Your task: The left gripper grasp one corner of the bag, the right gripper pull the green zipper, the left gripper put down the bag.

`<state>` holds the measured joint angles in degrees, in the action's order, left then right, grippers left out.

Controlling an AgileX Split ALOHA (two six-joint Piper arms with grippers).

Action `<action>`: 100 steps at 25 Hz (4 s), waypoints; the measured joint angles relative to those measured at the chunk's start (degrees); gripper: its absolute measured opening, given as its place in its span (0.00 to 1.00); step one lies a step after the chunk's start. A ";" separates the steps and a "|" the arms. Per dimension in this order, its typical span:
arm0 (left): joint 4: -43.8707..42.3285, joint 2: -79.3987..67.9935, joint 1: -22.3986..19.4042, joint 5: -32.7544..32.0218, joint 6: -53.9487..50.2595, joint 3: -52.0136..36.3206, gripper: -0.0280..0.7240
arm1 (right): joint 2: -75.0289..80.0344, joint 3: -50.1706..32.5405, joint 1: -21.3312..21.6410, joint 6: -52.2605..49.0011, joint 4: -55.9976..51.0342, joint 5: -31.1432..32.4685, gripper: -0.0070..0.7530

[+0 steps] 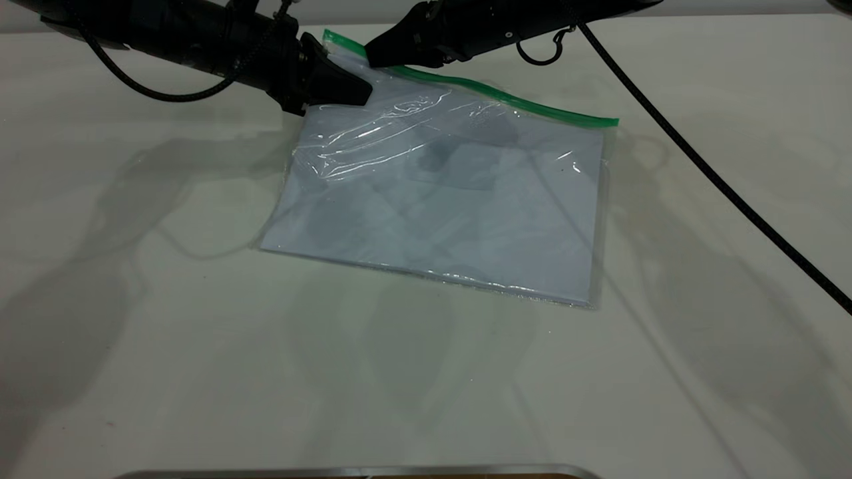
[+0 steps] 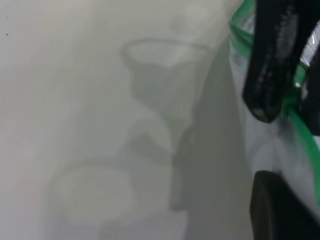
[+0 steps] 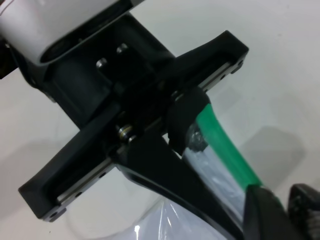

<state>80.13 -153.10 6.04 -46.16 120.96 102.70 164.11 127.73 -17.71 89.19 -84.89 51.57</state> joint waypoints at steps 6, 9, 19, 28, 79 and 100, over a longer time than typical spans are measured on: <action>0.19 0.00 -0.07 0.00 0.00 0.00 0.12 | 0.00 0.00 0.00 1.52 0.05 0.35 0.06; 0.49 0.00 -0.19 -0.16 0.00 0.00 0.12 | 0.00 0.00 0.05 1.78 0.05 0.39 0.06; 4.21 -0.06 -1.46 -3.46 0.00 0.00 0.11 | 0.00 0.00 1.58 2.67 -0.99 1.10 0.06; 7.42 -0.06 -3.05 -5.60 -0.06 0.00 0.11 | 0.00 0.07 3.59 3.05 -0.19 0.97 0.06; 9.49 -1.76 -7.39 -5.70 -11.68 -0.10 0.17 | -3.31 0.43 15.98 -2.49 15.12 8.68 0.58; -17.84 36.14 -11.02 -13.34 -55.22 -0.19 0.70 | -50.76 0.47 10.78 -59.61 45.31 19.18 0.51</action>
<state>62.29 -116.96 -4.98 -59.50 65.73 102.51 113.36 128.20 -6.93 29.58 -39.58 70.74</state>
